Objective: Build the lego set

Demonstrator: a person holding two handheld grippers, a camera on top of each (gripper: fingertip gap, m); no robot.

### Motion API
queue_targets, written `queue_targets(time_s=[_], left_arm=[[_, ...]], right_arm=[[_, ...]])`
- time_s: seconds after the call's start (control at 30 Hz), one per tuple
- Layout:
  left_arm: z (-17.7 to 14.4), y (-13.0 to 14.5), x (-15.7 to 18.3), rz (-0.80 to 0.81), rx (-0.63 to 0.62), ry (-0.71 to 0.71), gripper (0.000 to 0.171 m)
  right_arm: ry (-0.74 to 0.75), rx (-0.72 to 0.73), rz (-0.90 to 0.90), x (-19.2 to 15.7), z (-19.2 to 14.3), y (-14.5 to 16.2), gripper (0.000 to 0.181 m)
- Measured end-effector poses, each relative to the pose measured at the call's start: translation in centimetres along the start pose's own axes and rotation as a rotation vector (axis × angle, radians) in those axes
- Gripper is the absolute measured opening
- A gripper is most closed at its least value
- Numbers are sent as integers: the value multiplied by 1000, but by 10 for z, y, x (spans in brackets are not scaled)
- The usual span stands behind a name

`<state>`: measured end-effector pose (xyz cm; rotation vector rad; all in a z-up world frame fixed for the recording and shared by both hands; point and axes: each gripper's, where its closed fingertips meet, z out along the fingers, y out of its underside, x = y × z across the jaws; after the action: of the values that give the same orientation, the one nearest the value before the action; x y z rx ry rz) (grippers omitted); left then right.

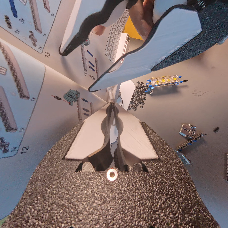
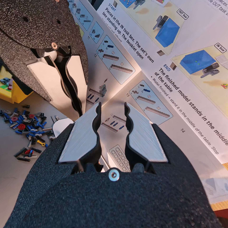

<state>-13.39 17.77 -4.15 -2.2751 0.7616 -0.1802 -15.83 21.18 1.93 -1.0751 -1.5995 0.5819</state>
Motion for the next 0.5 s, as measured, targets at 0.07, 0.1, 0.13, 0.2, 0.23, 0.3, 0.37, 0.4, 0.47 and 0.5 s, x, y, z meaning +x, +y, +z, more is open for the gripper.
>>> queue_targets(time_s=[0.07, 0.1, 0.13, 0.2, 0.23, 0.3, 0.37, 0.4, 0.47, 0.5], left_arm=[[-4, -1, -2, -41, 12, 44, 0], [-7, -3, -3, -62, 25, 59, 0], [-10, -4, -4, -78, 36, 70, 0], [-15, -7, -6, -84, 53, 72, 0], [-18, -7, -7, -82, 63, 64, 0], [-25, -9, -11, -84, 90, 28, 0], [-32, -9, -18, -98, 115, -19, 0], [-32, -7, -19, -103, 114, -29, 0], [-29, -3, -20, -82, 98, -77, 0], [-29, -3, -21, -71, 96, -104, 0]], right_arm=[[-2, 1, 3, 1, 0, 0, 34], [-3, 1, 7, 1, 0, 0, 33], [-5, 2, 12, 2, 0, 0, 33], [-15, 8, 30, 2, 0, 0, 32], [-21, 12, 41, 2, 0, 0, 33], [-33, 17, 69, 1, 0, -1, 33], [-48, 24, 112, 1, -1, -2, 34], [-58, 29, 139, 1, 0, -2, 35], [-70, 40, 182, 1, 0, -3, 35], [-80, 46, 202, 1, -1, -4, 37]])
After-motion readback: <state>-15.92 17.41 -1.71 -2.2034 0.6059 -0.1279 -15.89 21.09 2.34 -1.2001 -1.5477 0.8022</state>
